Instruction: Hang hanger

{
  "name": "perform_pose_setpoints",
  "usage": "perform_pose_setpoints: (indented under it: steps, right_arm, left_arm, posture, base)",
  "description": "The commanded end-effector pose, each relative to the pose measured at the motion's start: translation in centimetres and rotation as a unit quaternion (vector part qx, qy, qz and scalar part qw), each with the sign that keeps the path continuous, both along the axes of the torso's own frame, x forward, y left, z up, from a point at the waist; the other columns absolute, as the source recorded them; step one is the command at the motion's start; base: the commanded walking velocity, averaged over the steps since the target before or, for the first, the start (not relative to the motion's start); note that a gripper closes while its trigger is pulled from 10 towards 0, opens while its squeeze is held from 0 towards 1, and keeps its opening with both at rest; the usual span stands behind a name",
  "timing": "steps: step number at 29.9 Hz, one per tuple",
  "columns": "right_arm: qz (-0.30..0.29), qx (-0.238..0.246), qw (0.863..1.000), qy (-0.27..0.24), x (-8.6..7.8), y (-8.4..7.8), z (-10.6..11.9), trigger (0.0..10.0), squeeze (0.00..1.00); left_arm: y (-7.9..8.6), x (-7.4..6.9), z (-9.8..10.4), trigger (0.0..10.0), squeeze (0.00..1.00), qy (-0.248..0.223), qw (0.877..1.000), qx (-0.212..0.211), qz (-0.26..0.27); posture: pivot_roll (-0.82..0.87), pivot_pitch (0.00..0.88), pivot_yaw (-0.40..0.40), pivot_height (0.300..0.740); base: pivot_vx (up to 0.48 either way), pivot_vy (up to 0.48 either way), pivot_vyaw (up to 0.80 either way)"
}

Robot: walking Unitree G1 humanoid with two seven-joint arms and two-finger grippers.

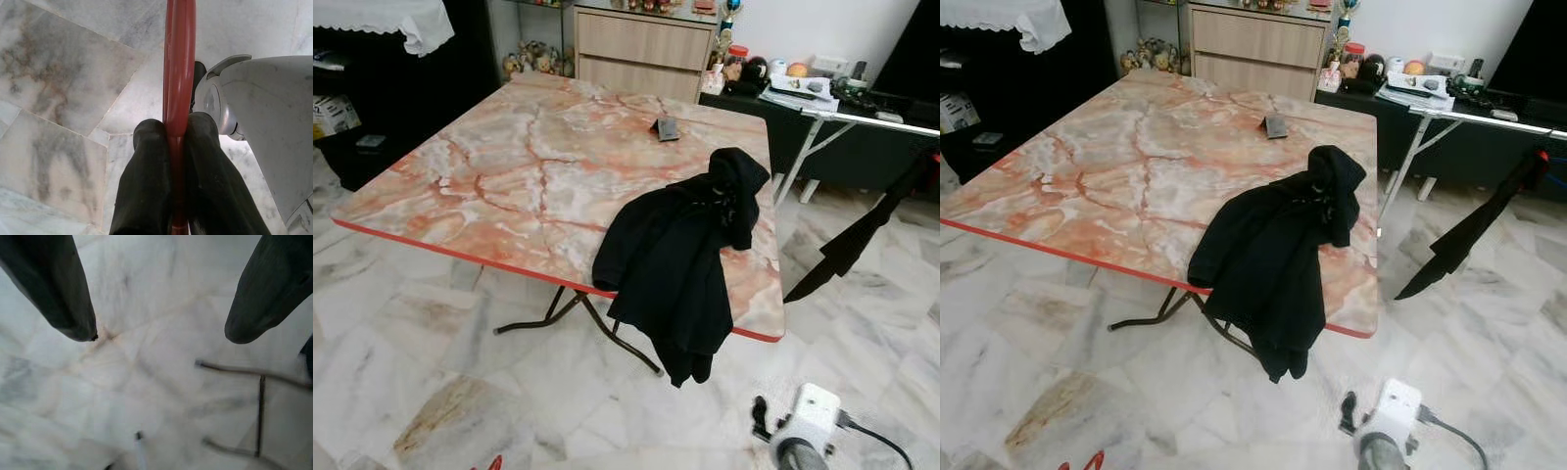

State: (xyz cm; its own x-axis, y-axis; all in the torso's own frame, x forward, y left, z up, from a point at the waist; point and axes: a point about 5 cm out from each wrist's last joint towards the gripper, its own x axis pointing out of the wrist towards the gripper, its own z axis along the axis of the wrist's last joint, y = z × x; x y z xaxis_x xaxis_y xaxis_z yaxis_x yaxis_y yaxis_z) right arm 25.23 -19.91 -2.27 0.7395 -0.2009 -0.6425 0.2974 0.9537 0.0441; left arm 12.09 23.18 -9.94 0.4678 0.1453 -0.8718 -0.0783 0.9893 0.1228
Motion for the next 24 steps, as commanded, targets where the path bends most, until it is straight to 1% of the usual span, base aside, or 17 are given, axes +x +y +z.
perform_pose_setpoints:
  steps: [1,3,6,8,11,12,13,14,15,16,19,20,24]
  right_arm:
    - [0.066,0.0,0.997,0.04,-0.8,1.5,-1.8,10.0,0.0]
    - [0.1,-0.01,0.993,0.057,-1.4,2.2,-2.6,10.0,0.0]
    - [0.109,0.008,0.991,0.082,-2.5,2.7,-3.6,10.0,0.0]
    - [0.144,0.007,0.982,0.121,-4.2,3.2,-4.9,10.0,0.0]
    - [0.143,0.004,0.979,0.146,-5.5,3.1,-5.7,10.0,0.0]
    - [0.143,0.004,0.979,0.146,-5.5,3.1,-5.7,10.0,0.0]
    - [0.126,0.012,0.981,0.147,-5.7,3.0,-5.8,10.0,0.0]
    - [0.092,0.032,0.985,0.14,-5.8,3.1,-5.9,10.0,0.0]
    - [0.092,0.032,0.985,0.14,-5.8,3.1,-5.9,10.0,0.0]
    - [0.075,0.045,0.987,0.135,-5.8,3.3,-5.9,10.0,0.0]
    - [0.083,0.043,0.986,0.138,-5.7,3.4,-5.9,10.0,0.0]
    - [0.083,0.046,0.986,0.137,-5.6,3.4,-5.8,10.0,0.0]
    - [0.067,0.048,0.988,0.134,-5.1,3.3,-5.6,10.0,0.0]
  left_arm:
    - [-1.6,-0.2,-0.4,10.0,0.0,0.005,1.0,-0.022,-0.01]
    - [-1.7,-0.1,-0.4,10.0,0.0,0.004,1.0,-0.022,-0.01]
    - [-1.7,0.0,-0.4,10.0,0.0,0.0,1.0,-0.022,-0.005]
    - [-1.6,0.1,-0.3,10.0,0.0,0.001,1.0,-0.021,-0.009]
    - [-1.6,0.1,-0.3,10.0,0.0,0.003,1.0,-0.02,-0.011]
    - [-1.6,0.1,-0.3,10.0,0.0,0.003,1.0,-0.02,-0.011]
    - [-1.6,0.1,-0.3,10.0,0.0,0.004,1.0,-0.019,-0.012]
    - [-1.5,0.0,-0.3,10.0,0.0,0.005,1.0,-0.017,-0.014]
    - [-1.5,0.0,-0.3,10.0,0.0,0.005,1.0,-0.017,-0.014]
    - [-1.5,0.1,-0.3,10.0,0.0,0.008,1.0,-0.015,-0.026]
    - [-1.5,0.1,-0.3,10.0,0.0,0.007,0.999,-0.016,-0.029]
    - [-1.5,0.1,-0.3,10.0,0.0,0.008,0.999,-0.014,-0.035]
    - [-1.6,0.3,-0.2,10.0,0.0,0.005,0.999,-0.016,-0.031]
  posture:
    - [0.07,0.041,-0.096,0.74]
    - [0.07,0.045,-0.098,0.74]
    - [0.07,0.052,-0.098,0.74]
    - [0.06,0.057,-0.092,0.74]
    - [0.06,0.064,-0.084,0.74]
    - [0.06,0.064,-0.084,0.74]
    - [0.06,0.067,-0.081,0.74]
    - [0.05,0.07,-0.075,0.74]
    - [0.05,0.07,-0.075,0.74]
    - [0.03,0.076,-0.066,0.74]
    - [0.03,0.077,-0.065,0.74]
    - [0.02,0.078,-0.062,0.74]
    - [0.02,0.073,-0.062,0.74]
  base:
    - [0.0,0.0,0.0]
    - [0.0,0.0,0.0]
    - [0.0,0.0,0.0]
    - [0.0,0.0,0.0]
    - [0.0,0.0,0.0]
    - [0.0,0.0,0.0]
    - [0.0,0.0,0.0]
    - [0.0,0.0,0.0]
    - [0.0,0.0,0.0]
    - [0.0,0.0,0.0]
    - [0.0,0.0,0.0]
    - [0.0,-0.341,0.0]
    - [0.0,-0.48,0.0]
